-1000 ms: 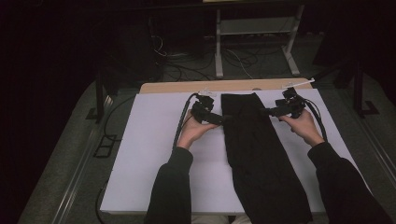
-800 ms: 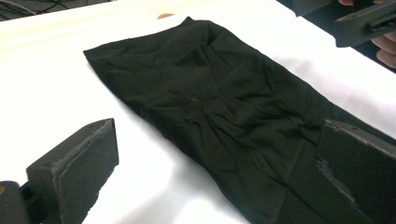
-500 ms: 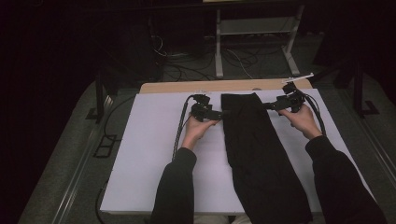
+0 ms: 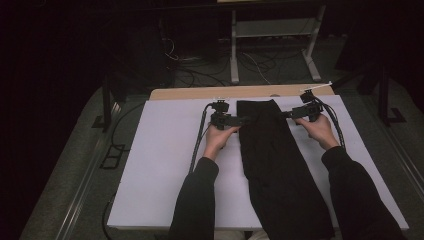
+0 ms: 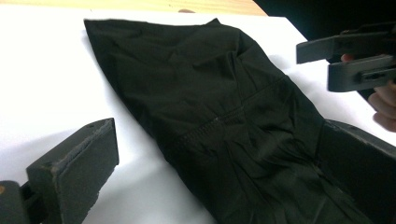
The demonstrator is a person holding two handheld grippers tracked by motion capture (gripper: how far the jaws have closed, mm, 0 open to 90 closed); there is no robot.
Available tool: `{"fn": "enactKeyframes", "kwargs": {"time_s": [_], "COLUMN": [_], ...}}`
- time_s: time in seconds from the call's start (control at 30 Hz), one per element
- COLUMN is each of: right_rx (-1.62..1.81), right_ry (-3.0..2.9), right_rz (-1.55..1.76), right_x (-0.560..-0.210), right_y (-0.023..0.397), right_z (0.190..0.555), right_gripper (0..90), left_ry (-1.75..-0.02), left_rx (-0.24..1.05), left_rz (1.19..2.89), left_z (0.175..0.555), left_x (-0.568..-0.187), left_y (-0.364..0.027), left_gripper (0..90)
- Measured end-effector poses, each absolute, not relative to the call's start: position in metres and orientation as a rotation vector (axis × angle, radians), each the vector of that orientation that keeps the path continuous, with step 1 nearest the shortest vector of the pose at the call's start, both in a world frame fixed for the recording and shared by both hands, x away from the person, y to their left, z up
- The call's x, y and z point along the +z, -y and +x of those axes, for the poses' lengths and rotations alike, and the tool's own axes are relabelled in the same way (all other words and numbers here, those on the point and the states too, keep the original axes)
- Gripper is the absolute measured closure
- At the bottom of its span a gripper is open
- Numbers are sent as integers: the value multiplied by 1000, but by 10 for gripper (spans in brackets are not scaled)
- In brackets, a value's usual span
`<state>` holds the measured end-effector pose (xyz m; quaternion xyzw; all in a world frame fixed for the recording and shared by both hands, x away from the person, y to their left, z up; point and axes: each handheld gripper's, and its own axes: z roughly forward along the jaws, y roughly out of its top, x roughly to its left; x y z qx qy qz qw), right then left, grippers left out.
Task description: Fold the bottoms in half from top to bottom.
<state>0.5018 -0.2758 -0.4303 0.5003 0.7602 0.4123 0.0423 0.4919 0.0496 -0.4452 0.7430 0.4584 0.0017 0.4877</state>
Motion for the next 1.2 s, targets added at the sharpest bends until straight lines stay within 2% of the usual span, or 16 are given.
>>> {"fn": "enactKeyframes", "kwargs": {"time_s": [0.3, 0.37, 0.63, 0.9, 1.1, 1.2], "right_rx": [1264, 1255, 1234, 1207, 1209, 1191], "right_ry": [-2351, -2355, -2368, -2360, -2332, -2322], "right_rz": [1577, 1576, 1601, 1594, 1608, 1614], "right_x": [-443, -444, -450, -454, -455, -455], "right_y": [277, 276, 273, 268, 265, 265], "right_z": [508, 509, 511, 511, 511, 511], "right_gripper": [156, 188, 303, 377, 492, 589], "left_ry": [-1145, -1162, -1176, -1165, -1188, -1222], "left_rx": [-31, -28, -32, -31, -7, -11], "left_rz": [1802, 1800, 1827, 1834, 1846, 1835], "left_z": [495, 495, 495, 496, 495, 495], "left_x": [-452, -452, -456, -457, -458, -459], "left_y": [-50, -50, -49, -43, -39, -39], "left_gripper": [1, 42, 89, 156, 253, 357]}}
